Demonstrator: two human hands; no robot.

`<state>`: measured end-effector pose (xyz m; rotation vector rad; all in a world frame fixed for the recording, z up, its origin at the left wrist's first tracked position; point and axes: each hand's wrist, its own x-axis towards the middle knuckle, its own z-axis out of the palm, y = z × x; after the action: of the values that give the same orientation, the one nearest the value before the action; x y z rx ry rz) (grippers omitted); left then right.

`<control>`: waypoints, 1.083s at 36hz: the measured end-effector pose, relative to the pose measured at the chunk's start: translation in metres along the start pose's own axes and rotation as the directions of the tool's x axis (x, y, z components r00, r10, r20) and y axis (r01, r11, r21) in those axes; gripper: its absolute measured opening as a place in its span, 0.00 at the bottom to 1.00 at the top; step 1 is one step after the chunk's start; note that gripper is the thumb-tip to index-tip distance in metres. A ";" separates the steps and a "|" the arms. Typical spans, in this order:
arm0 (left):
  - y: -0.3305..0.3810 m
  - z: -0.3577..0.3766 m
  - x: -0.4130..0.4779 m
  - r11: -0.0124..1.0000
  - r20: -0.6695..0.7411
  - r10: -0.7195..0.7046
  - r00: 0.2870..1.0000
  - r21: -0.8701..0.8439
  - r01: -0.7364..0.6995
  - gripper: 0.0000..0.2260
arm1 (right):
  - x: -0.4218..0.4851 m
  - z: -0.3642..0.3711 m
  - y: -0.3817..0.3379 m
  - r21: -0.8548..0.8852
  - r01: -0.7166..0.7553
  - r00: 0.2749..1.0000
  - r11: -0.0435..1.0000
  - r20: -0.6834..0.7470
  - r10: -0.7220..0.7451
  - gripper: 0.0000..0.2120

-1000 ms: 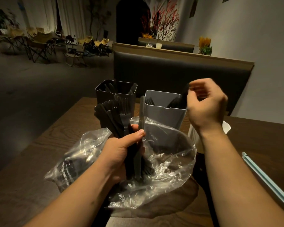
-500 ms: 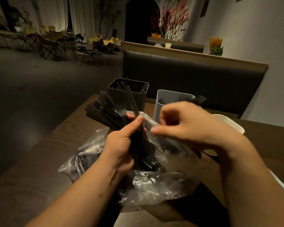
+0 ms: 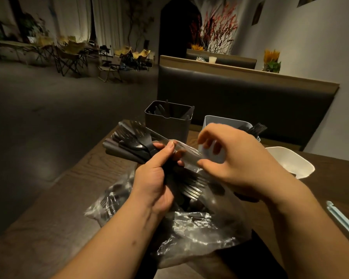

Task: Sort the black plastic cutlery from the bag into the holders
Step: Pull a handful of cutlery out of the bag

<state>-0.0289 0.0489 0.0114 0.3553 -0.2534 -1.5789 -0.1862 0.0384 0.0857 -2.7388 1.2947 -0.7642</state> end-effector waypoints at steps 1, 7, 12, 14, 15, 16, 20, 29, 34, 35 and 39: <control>0.002 0.001 -0.001 1.000 0.009 -0.016 1.000 -0.013 0.016 0.09 | 0.000 0.000 -0.004 0.021 0.051 0.997 0.998 -0.056 -0.050 0.15; 0.011 0.009 -0.011 0.995 0.058 -0.052 0.997 -0.084 0.057 0.15 | -0.003 -0.003 -0.021 -0.121 0.079 0.994 0.990 0.085 -0.069 0.17; 0.009 0.009 -0.011 0.995 0.029 -0.049 0.998 -0.086 0.052 0.18 | -0.003 0.001 -0.012 -0.002 0.074 0.997 0.997 -0.034 -0.074 0.14; 0.009 0.010 -0.012 0.994 0.030 -0.060 0.998 -0.085 0.063 0.15 | -0.004 0.002 -0.010 0.077 0.125 0.992 0.989 0.013 -0.127 0.17; 0.010 0.009 -0.011 0.994 0.035 -0.058 0.998 -0.089 0.061 0.11 | -0.004 0.004 -0.009 0.079 0.161 0.986 0.984 0.018 -0.163 0.19; 0.010 0.010 -0.012 0.993 0.042 -0.059 0.997 -0.101 0.062 0.09 | -0.004 0.008 -0.010 0.062 0.204 0.979 0.977 -0.008 -0.204 0.18; 0.010 0.006 -0.008 0.990 0.061 -0.066 0.996 -0.117 0.073 0.06 | -0.001 0.021 -0.010 0.093 0.269 0.932 0.959 -0.278 -0.234 0.11; -0.003 0.000 0.000 0.958 -0.017 0.049 0.999 0.282 -0.042 0.09 | 0.019 0.013 0.015 0.454 0.122 0.659 0.883 -0.702 0.270 0.13; -0.003 -0.004 0.001 0.913 -0.021 0.057 0.998 0.405 -0.044 0.13 | 0.055 0.009 0.034 0.358 0.106 0.513 0.928 -0.819 0.258 0.09; -0.003 -0.005 0.001 0.908 -0.021 0.057 0.998 0.417 -0.043 0.13 | 0.063 0.010 0.037 0.330 0.083 0.513 0.940 -0.823 0.243 0.10; -0.001 -0.005 -0.001 0.891 0.001 0.054 0.999 0.452 -0.049 0.16 | 0.088 0.011 0.042 0.267 0.021 0.588 0.964 -0.783 0.204 0.15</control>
<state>-0.0285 0.0501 0.0066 0.7141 -0.6223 -1.4546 -0.1645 -0.0551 0.1045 -2.0892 1.2533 -2.1608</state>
